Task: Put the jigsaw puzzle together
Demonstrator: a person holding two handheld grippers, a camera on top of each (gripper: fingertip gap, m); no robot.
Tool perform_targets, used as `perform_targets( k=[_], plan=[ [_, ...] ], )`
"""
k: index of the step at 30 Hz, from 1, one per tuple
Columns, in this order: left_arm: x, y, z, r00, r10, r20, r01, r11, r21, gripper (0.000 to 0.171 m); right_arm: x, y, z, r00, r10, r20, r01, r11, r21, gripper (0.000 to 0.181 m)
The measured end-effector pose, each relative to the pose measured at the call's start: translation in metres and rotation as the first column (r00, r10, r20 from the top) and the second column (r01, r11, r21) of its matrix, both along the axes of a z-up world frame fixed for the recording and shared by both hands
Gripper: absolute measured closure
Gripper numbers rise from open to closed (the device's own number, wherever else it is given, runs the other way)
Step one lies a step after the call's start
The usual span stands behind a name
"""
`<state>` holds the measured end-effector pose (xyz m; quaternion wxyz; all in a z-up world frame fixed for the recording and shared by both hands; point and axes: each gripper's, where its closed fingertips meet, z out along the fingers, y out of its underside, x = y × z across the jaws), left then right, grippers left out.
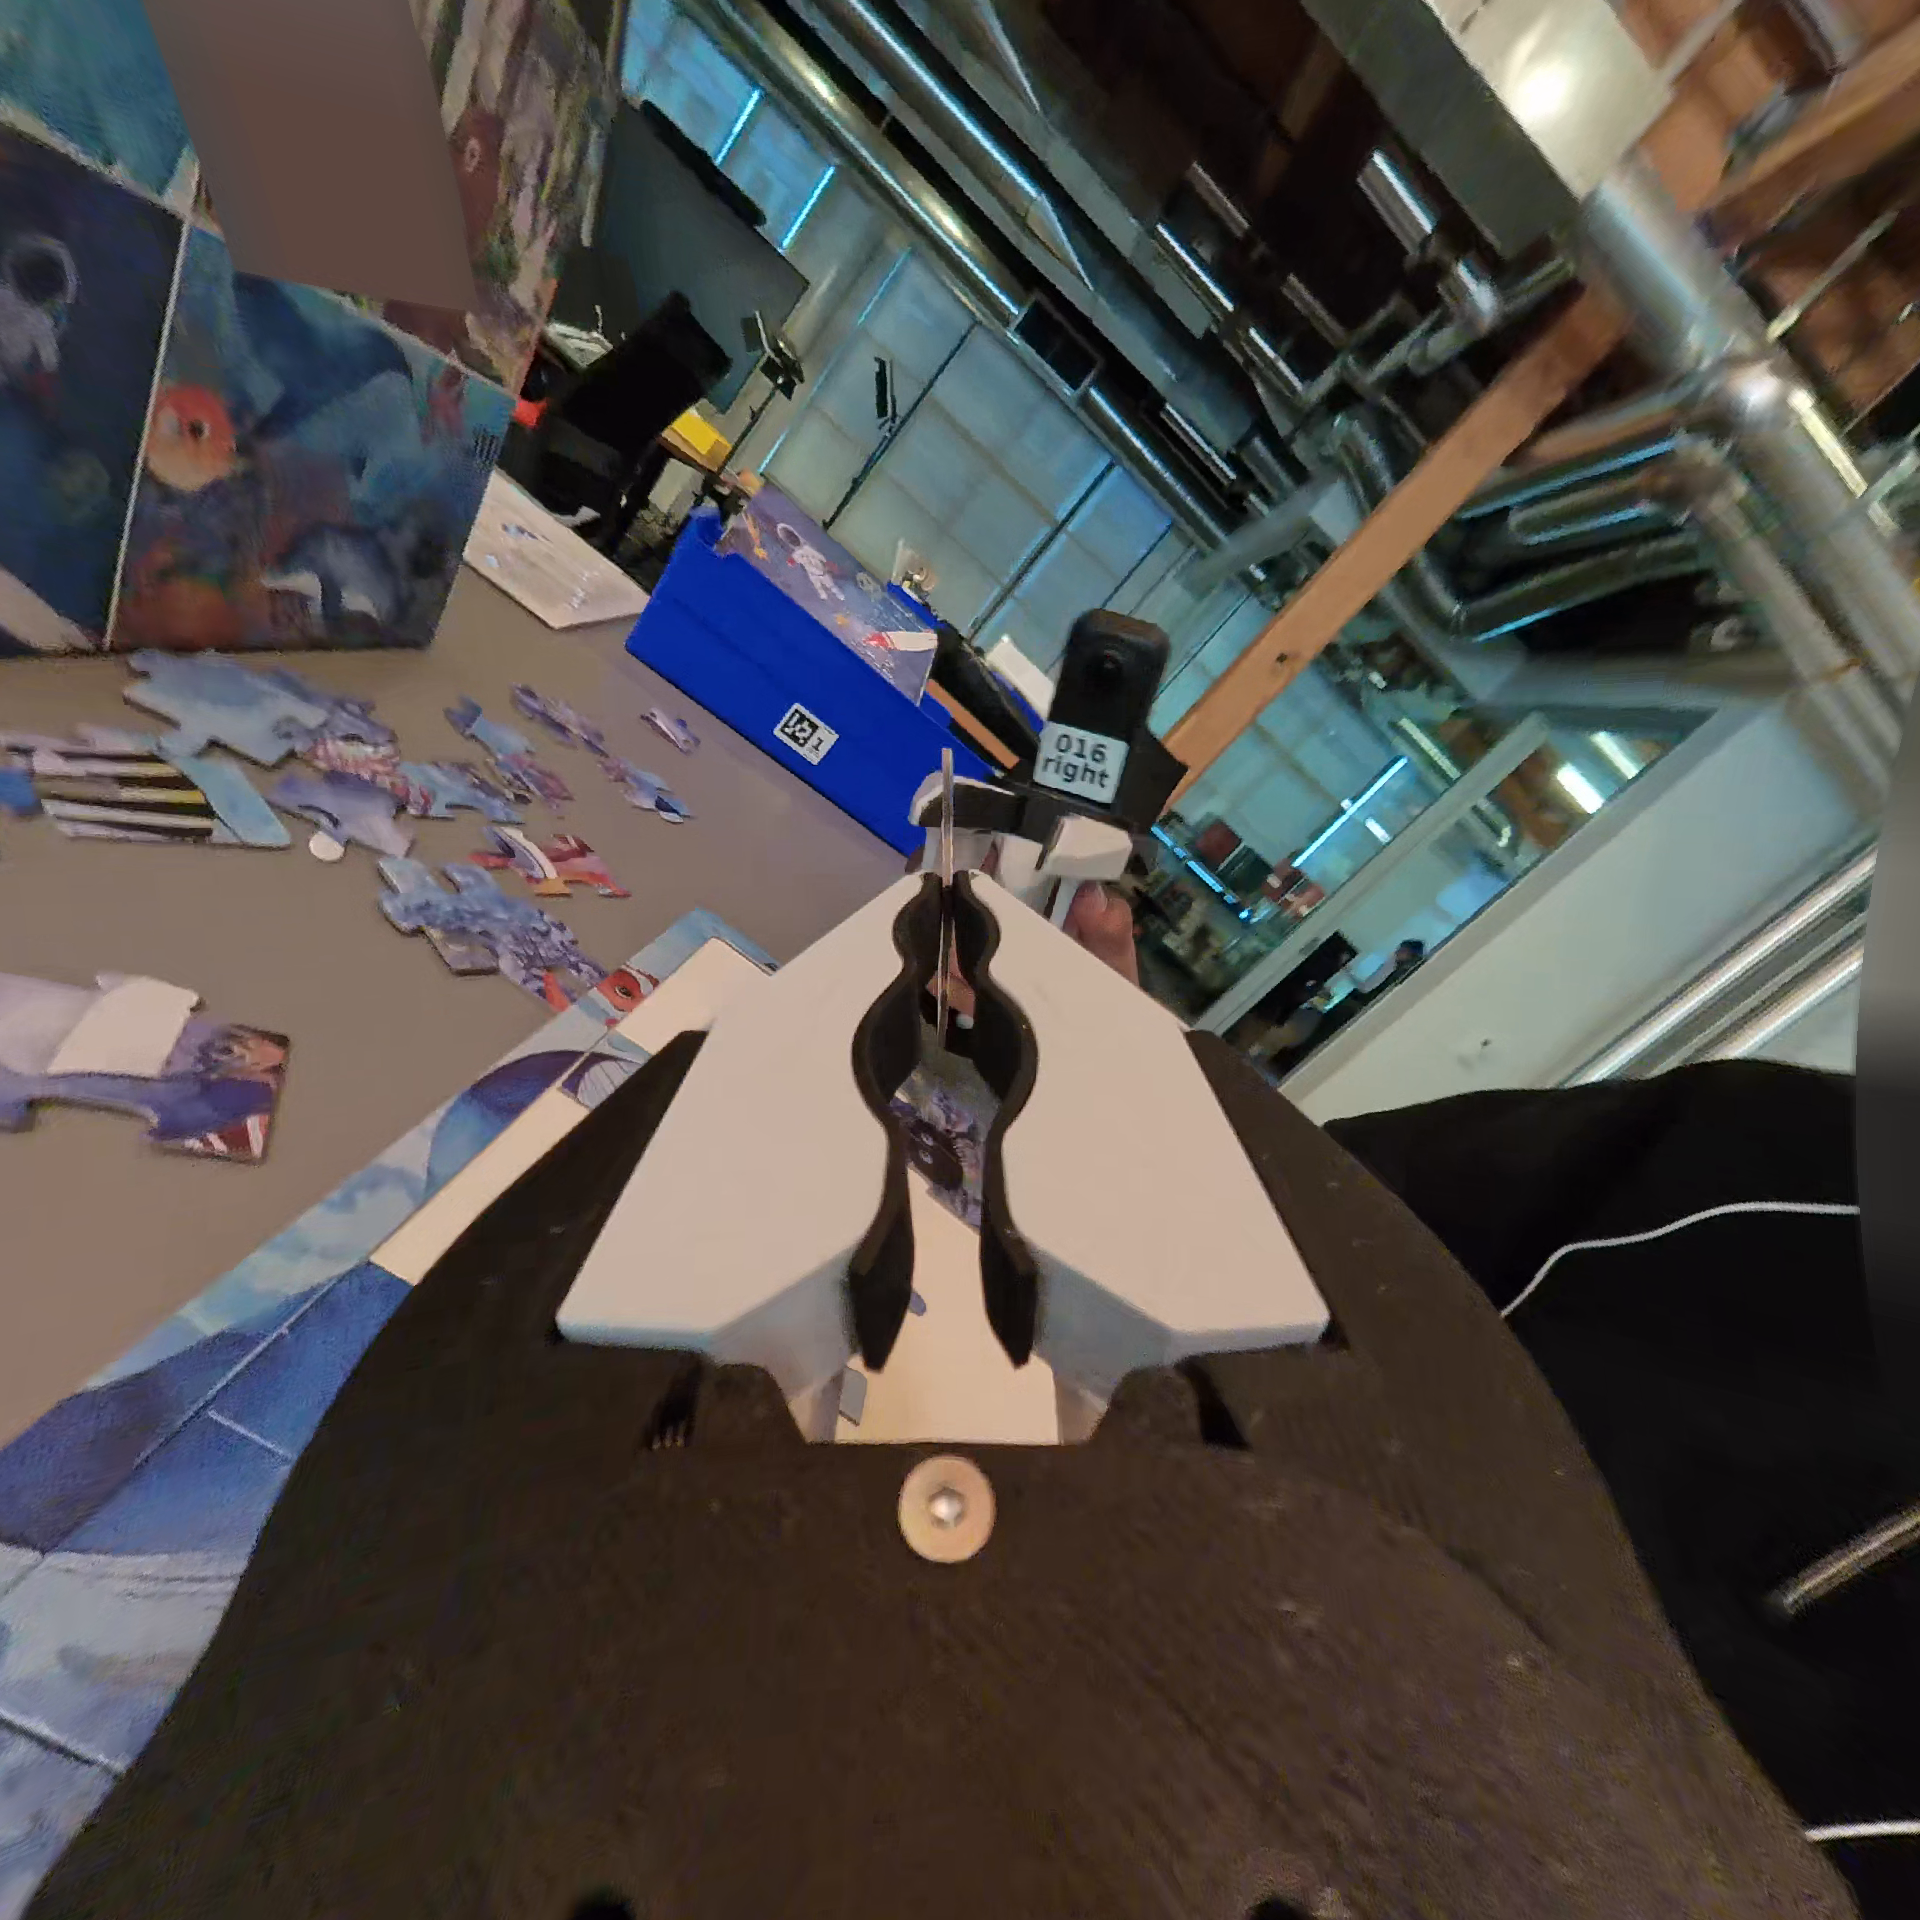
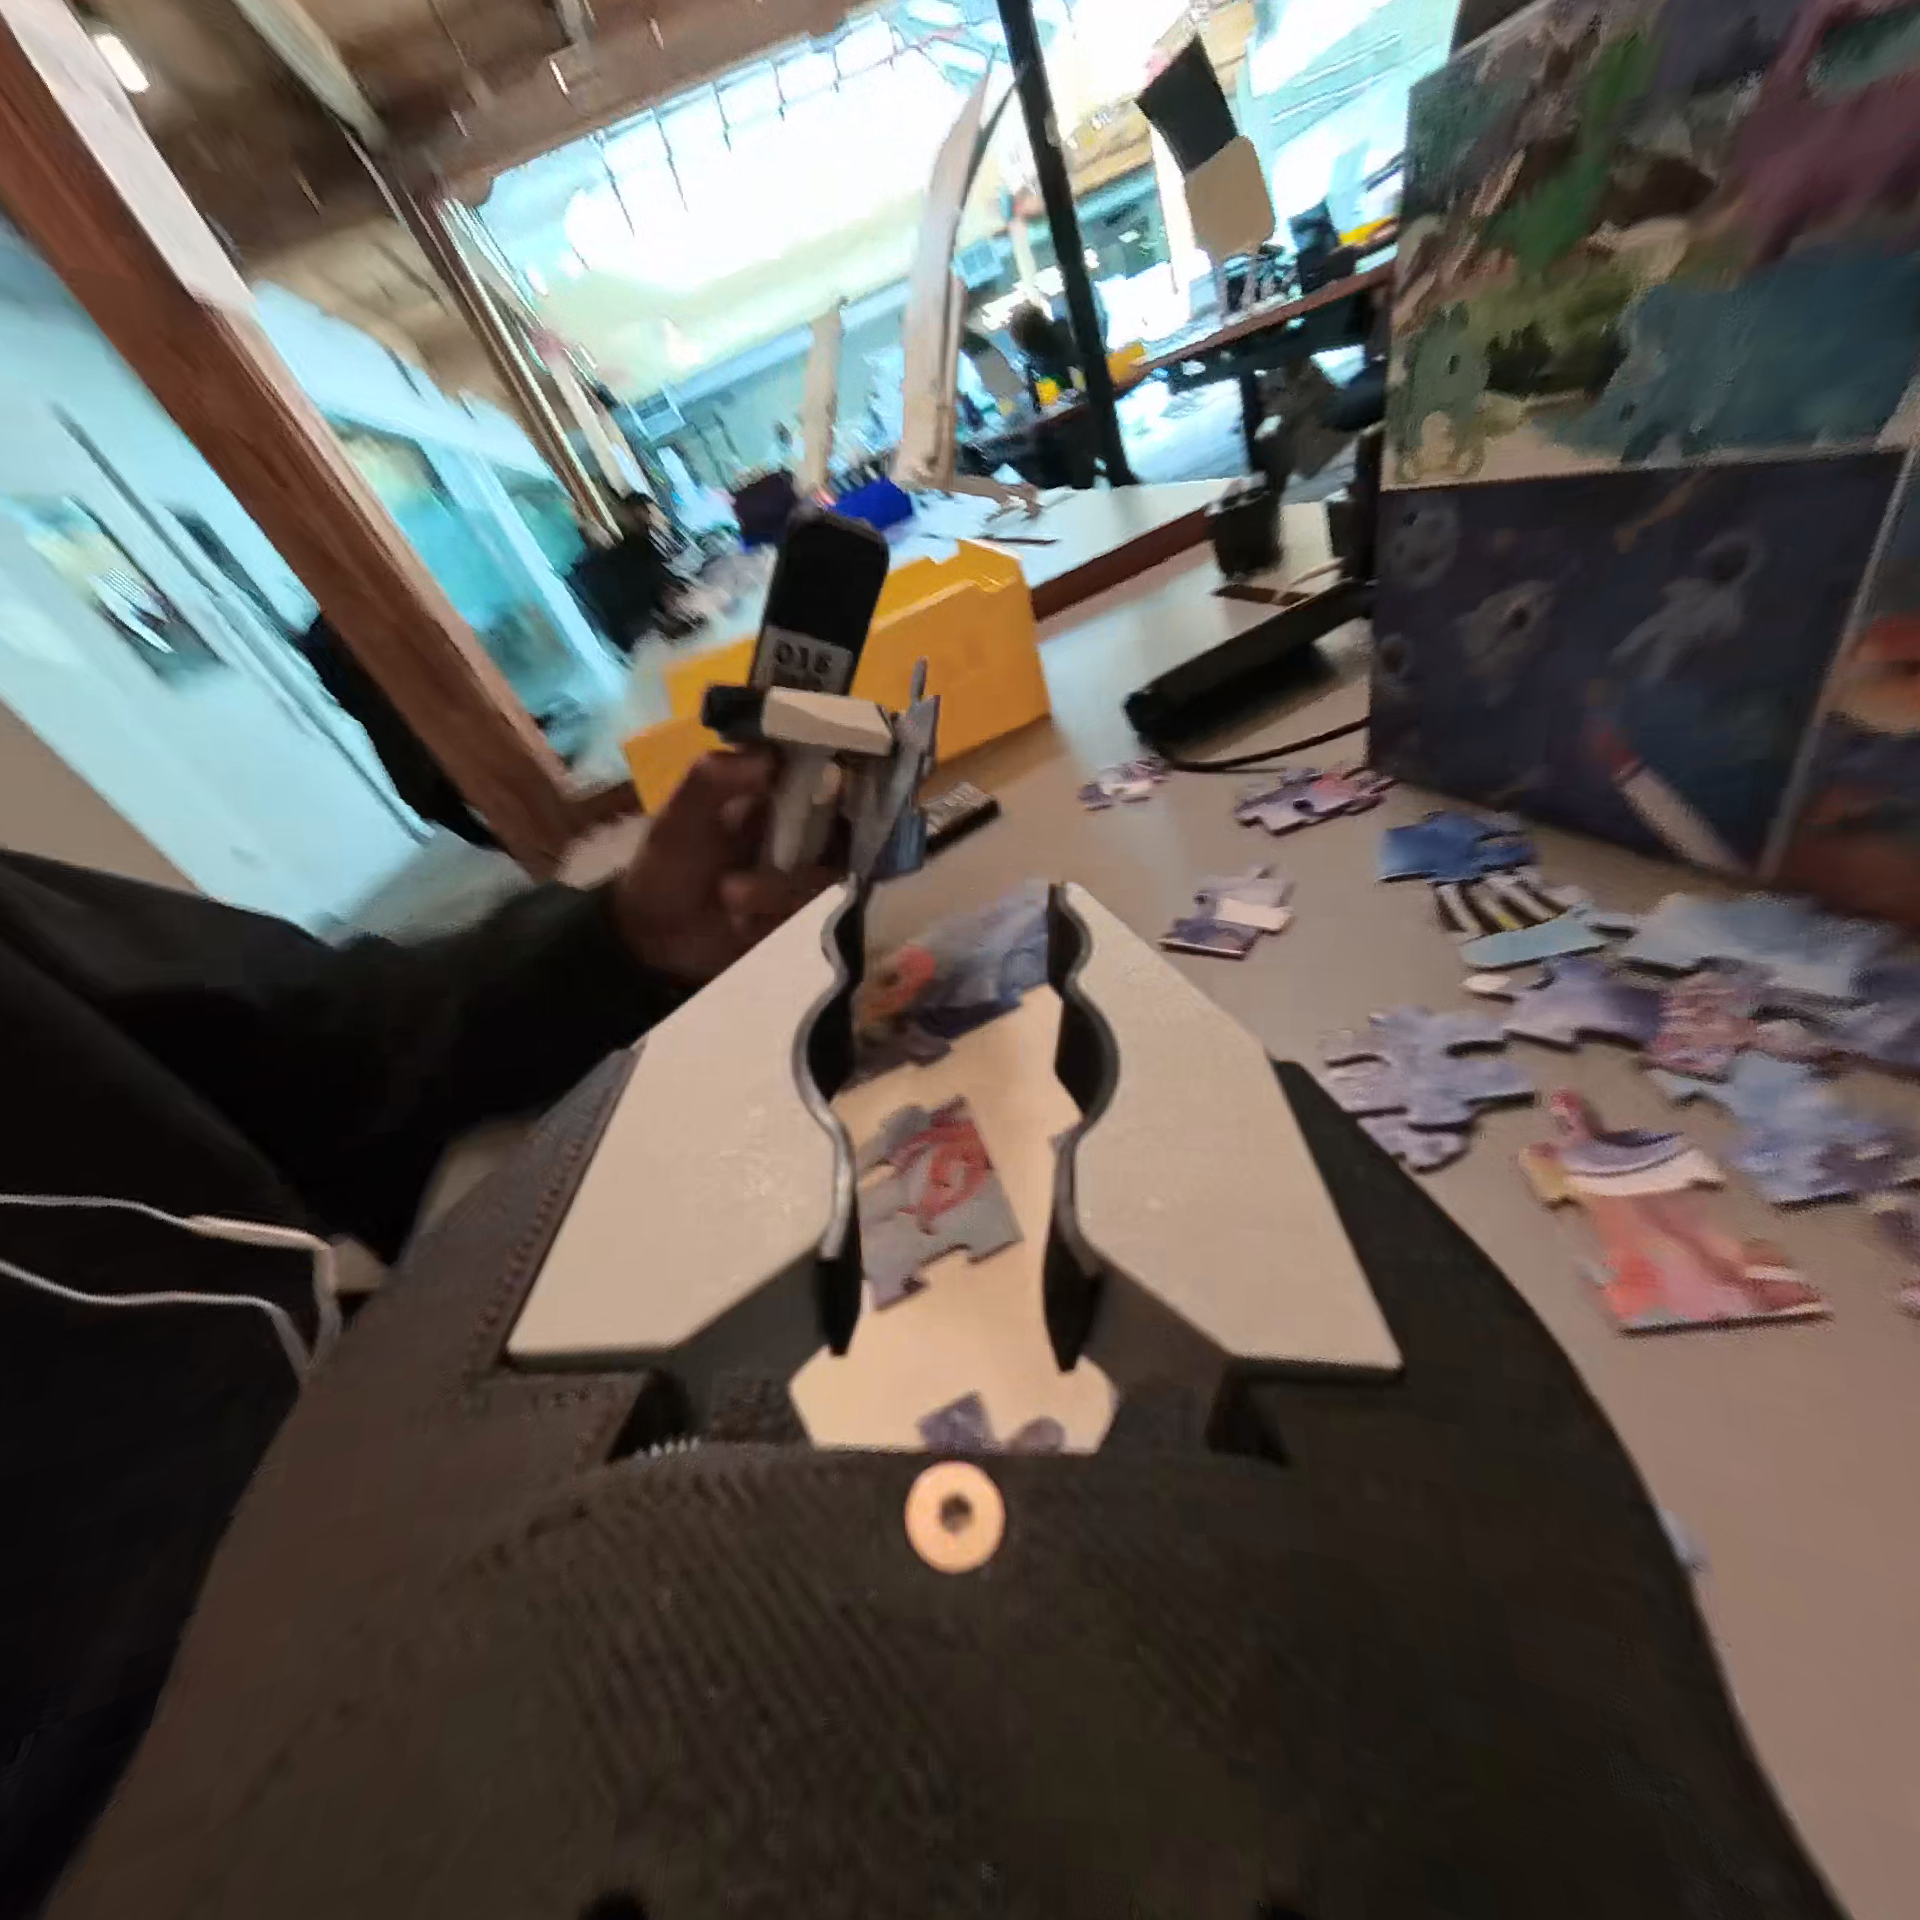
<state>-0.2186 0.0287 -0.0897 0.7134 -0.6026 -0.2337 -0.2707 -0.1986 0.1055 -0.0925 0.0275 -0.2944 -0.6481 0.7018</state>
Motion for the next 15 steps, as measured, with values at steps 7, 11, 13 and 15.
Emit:
perform_targets(
  k=[7, 11, 13, 15],
  plan=[
    [-0.003, 0.001, -0.006, 0.999, -0.007, 0.049, 0.008, 1.0, -0.009, 0.171, 0.005, -0.026, -0.033, 0.969, -0.004, -0.248, 0.11, 0.903, 0.415, 0.149],
    [0.005, 0.009, -0.016, 0.997, -0.053, 0.05, 0.057, 0.996, -0.068, 0.171, 0.006, -0.038, -0.049, 0.935, 0.038, -0.351, 0.177, 0.81, 0.558, 0.142],
    [0.012, 0.015, -0.023, 0.992, -0.101, 0.072, 0.108, 0.989, -0.099, 0.171, 0.007, -0.041, -0.056, 0.915, 0.071, -0.396, 0.209, 0.757, 0.619, 0.142],
    [0.019, 0.02, -0.03, 0.984, -0.146, 0.107, 0.158, 0.98, -0.121, 0.171, 0.007, -0.043, -0.063, 0.896, 0.102, -0.432, 0.242, 0.703, 0.668, 0.144]
  ],
)
